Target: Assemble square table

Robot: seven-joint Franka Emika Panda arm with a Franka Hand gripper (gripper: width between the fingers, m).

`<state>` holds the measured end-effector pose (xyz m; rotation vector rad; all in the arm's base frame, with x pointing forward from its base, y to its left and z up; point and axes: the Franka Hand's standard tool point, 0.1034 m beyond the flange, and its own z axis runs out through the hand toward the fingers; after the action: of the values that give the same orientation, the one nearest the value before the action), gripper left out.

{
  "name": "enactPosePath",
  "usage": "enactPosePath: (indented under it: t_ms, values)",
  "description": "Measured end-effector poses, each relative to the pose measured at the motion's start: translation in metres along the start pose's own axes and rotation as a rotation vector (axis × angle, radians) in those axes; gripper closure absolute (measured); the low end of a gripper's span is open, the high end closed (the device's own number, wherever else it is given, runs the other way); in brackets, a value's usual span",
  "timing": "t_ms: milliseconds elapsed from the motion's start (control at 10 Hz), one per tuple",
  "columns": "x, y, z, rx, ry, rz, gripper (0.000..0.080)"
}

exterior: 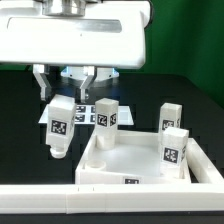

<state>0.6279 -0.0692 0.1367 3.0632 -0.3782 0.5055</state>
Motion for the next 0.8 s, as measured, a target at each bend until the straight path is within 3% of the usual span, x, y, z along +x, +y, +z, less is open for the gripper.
enactPosePath:
  t_ms: [200,500,600,800]
  values:
    - [-0.001,-0.002,0.001,0.001,-0.001,-0.001,0.0515]
    - [0.001,-0.029,-0.008,0.046,0.055,0.044,0.0515]
    - [0.005,-0.036,-0.007,0.045,0.105,0.032,0.0515]
    - [0.002,-0.035,-0.004,0.044,0.094,0.031,0.0515]
